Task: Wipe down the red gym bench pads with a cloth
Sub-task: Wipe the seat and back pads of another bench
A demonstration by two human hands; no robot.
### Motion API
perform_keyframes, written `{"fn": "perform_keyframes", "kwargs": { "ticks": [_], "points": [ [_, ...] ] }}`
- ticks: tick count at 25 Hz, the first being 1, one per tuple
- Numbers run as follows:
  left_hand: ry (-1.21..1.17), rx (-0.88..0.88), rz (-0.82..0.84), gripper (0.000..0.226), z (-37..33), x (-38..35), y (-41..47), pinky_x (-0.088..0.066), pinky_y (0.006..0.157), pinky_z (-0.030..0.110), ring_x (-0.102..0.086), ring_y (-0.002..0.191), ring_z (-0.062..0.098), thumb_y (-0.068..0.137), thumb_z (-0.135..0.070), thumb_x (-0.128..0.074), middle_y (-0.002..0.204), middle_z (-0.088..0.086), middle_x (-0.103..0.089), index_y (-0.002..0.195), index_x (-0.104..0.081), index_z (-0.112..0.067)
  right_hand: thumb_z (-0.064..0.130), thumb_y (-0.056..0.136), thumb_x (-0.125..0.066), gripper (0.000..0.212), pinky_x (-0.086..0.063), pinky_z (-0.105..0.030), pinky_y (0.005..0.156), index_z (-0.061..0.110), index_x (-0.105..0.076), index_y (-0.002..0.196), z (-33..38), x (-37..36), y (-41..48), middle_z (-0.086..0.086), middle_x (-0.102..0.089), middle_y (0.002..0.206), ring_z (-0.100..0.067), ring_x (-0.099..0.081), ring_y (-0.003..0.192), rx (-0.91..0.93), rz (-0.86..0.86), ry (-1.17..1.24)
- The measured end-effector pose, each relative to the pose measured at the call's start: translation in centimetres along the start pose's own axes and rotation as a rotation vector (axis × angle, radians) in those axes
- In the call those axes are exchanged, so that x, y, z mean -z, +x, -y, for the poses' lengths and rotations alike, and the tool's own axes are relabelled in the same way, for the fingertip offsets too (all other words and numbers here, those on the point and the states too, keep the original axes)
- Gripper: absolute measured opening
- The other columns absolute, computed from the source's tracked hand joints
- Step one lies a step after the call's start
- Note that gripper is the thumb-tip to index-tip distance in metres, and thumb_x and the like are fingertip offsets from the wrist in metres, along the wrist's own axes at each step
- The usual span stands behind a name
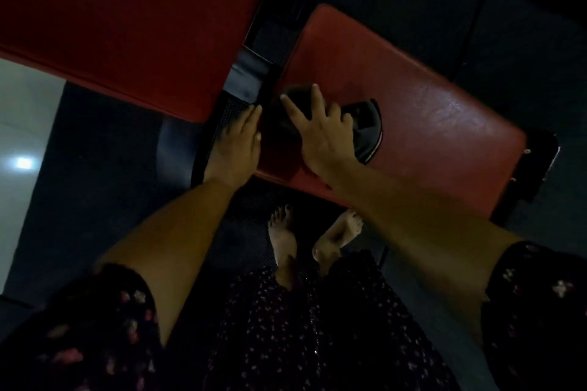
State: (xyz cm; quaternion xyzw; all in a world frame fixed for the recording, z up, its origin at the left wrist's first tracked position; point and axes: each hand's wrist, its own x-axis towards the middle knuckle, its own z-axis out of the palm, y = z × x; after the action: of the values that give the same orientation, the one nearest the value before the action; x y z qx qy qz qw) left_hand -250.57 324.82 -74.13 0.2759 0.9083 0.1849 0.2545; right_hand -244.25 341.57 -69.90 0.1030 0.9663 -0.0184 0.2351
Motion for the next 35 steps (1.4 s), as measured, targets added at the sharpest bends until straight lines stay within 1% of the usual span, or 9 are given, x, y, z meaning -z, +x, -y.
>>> {"fn": "perform_keyframes", "kwargs": {
  "ticks": [5, 7, 11, 16, 19, 21, 26, 29, 35],
  "points": [
    [0.231, -0.226, 0.081, 0.055, -0.9, 2.7, 7.3, -0.021, 0.117, 0.047, -0.015, 0.148, 0.024, 0.105, -0.025, -0.036, 0.164, 0.003, -0.007, 0.155, -0.016, -0.018, 0.027, 0.094, -0.036, 0.058, -0.045, -0.049, 0.089, 0.032, -0.025, 0.151, 3.5, -5.1, -6.7, -0.018, -0.023, 0.156, -0.045, -0.048, 0.118, 0.354, -0.117, -0.17],
    [0.395, -0.374, 0.162, 0.058, -1.6, 2.3, 8.7, -0.01, 0.119, 0.042, -0.004, 0.151, 0.022, 0.106, -0.029, -0.035, 0.164, 0.003, 0.002, 0.156, -0.008, -0.017, 0.032, 0.099, -0.041, 0.058, -0.045, -0.051, 0.089, 0.026, -0.02, 0.152, 5.4, -6.0, -7.9, -0.018, -0.018, 0.157, -0.046, -0.044, 0.121, 0.442, -0.073, -0.215],
    [0.578, -0.496, 0.367, 0.062, -2.7, 1.0, 9.5, 0.0, 0.12, 0.037, 0.015, 0.149, 0.02, 0.106, -0.035, -0.027, 0.162, 0.001, 0.018, 0.154, 0.009, -0.019, 0.034, 0.099, -0.047, 0.062, -0.045, -0.052, 0.09, 0.026, -0.018, 0.153, 6.7, -5.5, -7.4, -0.012, -0.014, 0.16, -0.047, -0.043, 0.122, 0.306, -0.118, -0.142],
    [0.645, -0.481, 0.36, 0.069, -2.9, 0.7, 7.8, 0.001, 0.12, 0.04, 0.017, 0.149, 0.023, 0.103, -0.047, -0.024, 0.161, 0.005, 0.02, 0.151, 0.017, -0.02, 0.042, 0.088, -0.062, 0.076, -0.047, -0.051, 0.075, 0.026, -0.021, 0.151, 5.3, -7.5, -8.6, -0.008, -0.016, 0.158, -0.046, -0.047, 0.115, 0.287, -0.138, -0.215],
    [0.663, -0.468, 0.374, 0.069, -4.1, -0.3, 6.7, 0.001, 0.118, 0.051, 0.02, 0.148, 0.025, 0.101, -0.053, -0.021, 0.161, 0.0, 0.022, 0.146, 0.025, -0.027, 0.045, 0.08, -0.065, 0.076, -0.049, -0.048, 0.069, 0.033, -0.031, 0.147, 1.9, -7.9, -10.0, -0.005, -0.031, 0.154, -0.043, -0.054, 0.107, 0.224, -0.186, -0.179],
    [0.656, -0.425, 0.395, 0.07, -5.7, -1.2, 6.3, -0.001, 0.114, 0.063, 0.024, 0.146, 0.026, 0.1, -0.056, -0.02, 0.16, -0.004, 0.026, 0.145, 0.028, -0.03, 0.046, 0.079, -0.066, 0.076, -0.049, -0.047, 0.066, 0.035, -0.033, 0.147, -0.5, -8.7, -11.5, -0.008, -0.029, 0.154, -0.044, -0.055, 0.105, 0.195, -0.198, -0.16],
    [0.652, -0.402, 0.458, 0.07, -10.2, -3.5, 5.6, -0.005, 0.103, 0.078, 0.029, 0.144, 0.029, 0.098, -0.06, -0.018, 0.157, -0.012, 0.031, 0.147, 0.027, -0.038, 0.062, 0.062, -0.077, 0.102, -0.047, -0.045, 0.061, 0.038, -0.028, 0.149, -5.9, -11.6, -14.6, -0.01, -0.027, 0.153, -0.045, -0.055, 0.103, 0.156, -0.181, -0.157],
    [0.693, -0.457, 0.498, 0.071, -13.1, -5.4, 5.1, -0.005, 0.102, 0.08, 0.029, 0.144, 0.031, 0.097, -0.062, -0.02, 0.157, -0.011, 0.031, 0.146, 0.027, -0.039, 0.037, 0.086, -0.056, 0.068, -0.049, -0.043, 0.059, 0.044, -0.028, 0.148, -9.5, -13.3, -17.7, -0.009, -0.024, 0.15, -0.043, -0.059, 0.101, 0.133, -0.226, -0.219],
    [0.784, -0.713, 0.559, 0.072, -18.2, -9.3, 4.8, -0.007, 0.102, 0.08, 0.031, 0.143, 0.026, 0.095, -0.065, -0.02, 0.157, -0.012, 0.03, 0.139, 0.032, -0.041, 0.028, 0.097, -0.028, 0.054, -0.05, -0.044, 0.059, 0.046, -0.024, 0.147, -16.3, -15.9, -23.2, -0.009, -0.029, 0.148, -0.044, -0.06, 0.098, 0.029, -0.296, -0.327]
  ]
}}
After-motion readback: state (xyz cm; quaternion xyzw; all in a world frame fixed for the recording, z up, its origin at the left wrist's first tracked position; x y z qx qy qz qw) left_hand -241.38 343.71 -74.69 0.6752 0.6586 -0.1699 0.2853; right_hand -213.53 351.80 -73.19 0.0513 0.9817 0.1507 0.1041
